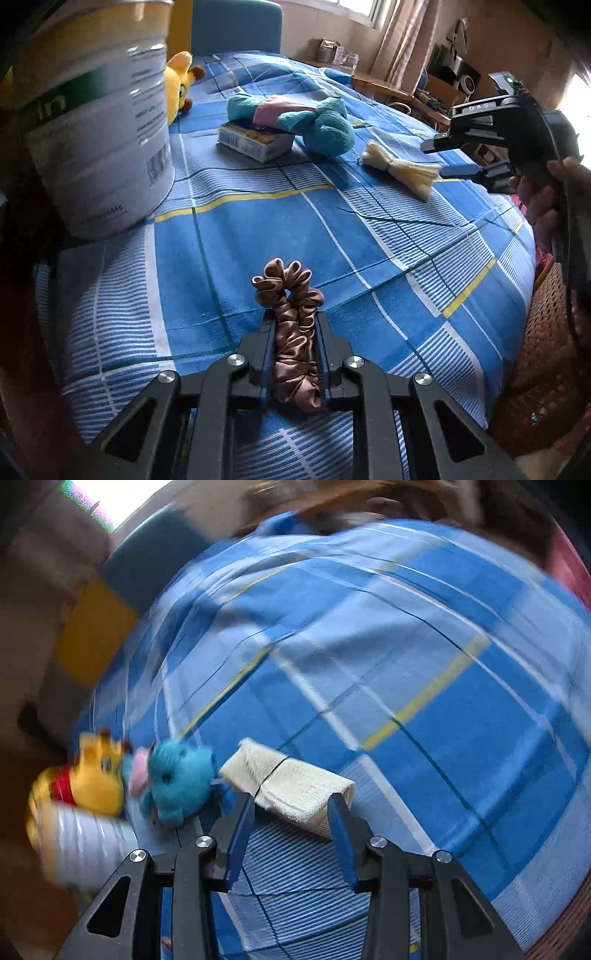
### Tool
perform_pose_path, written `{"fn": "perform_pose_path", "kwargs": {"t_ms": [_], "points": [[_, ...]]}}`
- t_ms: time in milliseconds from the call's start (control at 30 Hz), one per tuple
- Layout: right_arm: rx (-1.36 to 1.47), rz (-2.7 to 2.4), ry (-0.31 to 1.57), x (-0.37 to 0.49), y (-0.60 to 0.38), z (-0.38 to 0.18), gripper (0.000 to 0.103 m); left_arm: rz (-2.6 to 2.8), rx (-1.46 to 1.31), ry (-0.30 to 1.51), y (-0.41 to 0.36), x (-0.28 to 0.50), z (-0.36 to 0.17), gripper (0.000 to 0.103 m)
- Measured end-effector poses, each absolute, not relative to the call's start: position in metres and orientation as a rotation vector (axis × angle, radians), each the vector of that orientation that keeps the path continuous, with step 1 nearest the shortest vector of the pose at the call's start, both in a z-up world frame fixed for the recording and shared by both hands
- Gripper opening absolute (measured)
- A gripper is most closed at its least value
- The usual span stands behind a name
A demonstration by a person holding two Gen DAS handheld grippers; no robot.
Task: Organize soft objects
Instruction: 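Grasp the brown satin scrunchie with the left gripper and lift it, then grasp the cream rolled cloth with the right gripper while the left holds the scrunchie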
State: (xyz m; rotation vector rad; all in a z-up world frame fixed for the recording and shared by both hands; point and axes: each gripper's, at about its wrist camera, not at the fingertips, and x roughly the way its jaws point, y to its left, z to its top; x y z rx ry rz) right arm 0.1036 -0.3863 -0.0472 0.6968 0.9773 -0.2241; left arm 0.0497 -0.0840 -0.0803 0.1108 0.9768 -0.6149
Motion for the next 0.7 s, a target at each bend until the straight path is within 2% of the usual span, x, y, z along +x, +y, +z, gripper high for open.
{"fn": "perform_pose_path", "kwargs": {"t_ms": [133, 267, 300, 333, 400, 600, 700], "points": [[0.346, -0.177, 1.062, 0.13, -0.364, -0.033, 0.041, -0.624, 0.063, 0.97, -0.08, 0.051, -0.084, 0.021], [0.165, -0.095, 1.133, 0.142, -0.349, -0.029, 0.042, -0.628, 0.065, 0.965, -0.081, 0.05, -0.084, 0.021], [0.119, -0.07, 1.15, 0.145, -0.344, -0.029, 0.046, -0.628, 0.062, 0.962, -0.081, 0.05, -0.084, 0.021], [0.089, -0.051, 1.167, 0.149, -0.341, -0.031, 0.055, -0.627, 0.056, 0.961, -0.081, 0.051, -0.085, 0.021], [0.047, -0.049, 1.183, 0.154, -0.338, -0.037, 0.062, -0.625, 0.048, 0.957, -0.08, 0.05, -0.085, 0.021], [-0.062, -0.111, 1.226, 0.177, -0.327, -0.064, 0.062, -0.62, 0.047, 0.95, -0.078, 0.047, -0.084, 0.021], [-0.066, -0.151, 1.228, 0.175, -0.327, -0.075, 0.045, -0.618, 0.04, 0.947, -0.077, 0.047, -0.084, 0.021]]}}
